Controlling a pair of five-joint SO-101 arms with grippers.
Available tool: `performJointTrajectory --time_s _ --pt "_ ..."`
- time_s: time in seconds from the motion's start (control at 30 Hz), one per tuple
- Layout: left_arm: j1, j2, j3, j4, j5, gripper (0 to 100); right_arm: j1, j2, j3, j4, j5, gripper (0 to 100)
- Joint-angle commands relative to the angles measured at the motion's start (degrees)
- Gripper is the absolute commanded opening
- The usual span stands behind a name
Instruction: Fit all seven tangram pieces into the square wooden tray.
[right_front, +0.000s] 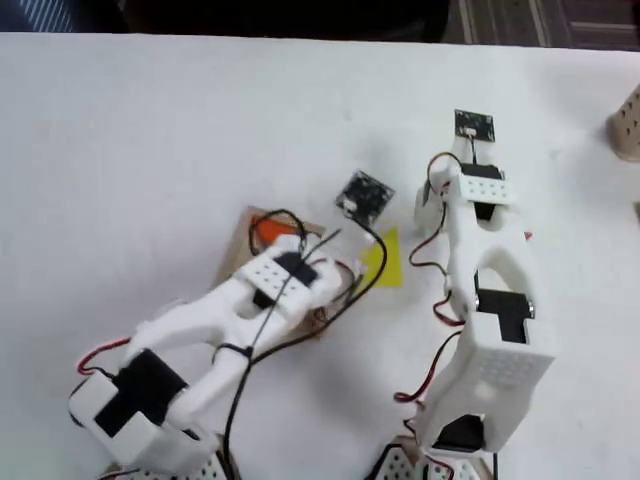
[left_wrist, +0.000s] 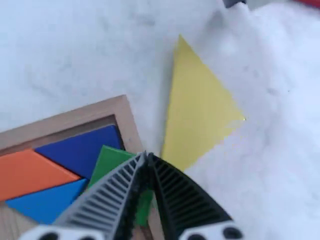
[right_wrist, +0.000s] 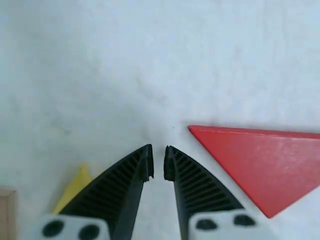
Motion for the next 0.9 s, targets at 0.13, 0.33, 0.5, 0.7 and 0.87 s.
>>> performJointTrajectory --time_s 0.13,0.33,0.5,0.7,0.87 --pt "-0.48 2.51 -0.70 -0.70 0.18 2 -0.48 -0.66 -2.46 -0.40 1.05 3.8" --pt "-5.32 2.95 -2.81 4.13 0.18 2 -0.48 -0.57 -2.46 -0.40 1.05 3.8" --pt "-7.87 2.95 -2.64 4.75 0.18 2 -0.48 -0.57 -2.46 -0.48 1.05 3.8" --pt "-8.66 2.86 -2.37 4.84 0.18 2 -0.48 -0.48 -2.46 -0.57 1.05 3.8" --pt "-9.63 0.92 -3.87 8.97 0.18 2 -0.57 -0.48 -2.46 -0.57 1.14 3.8"
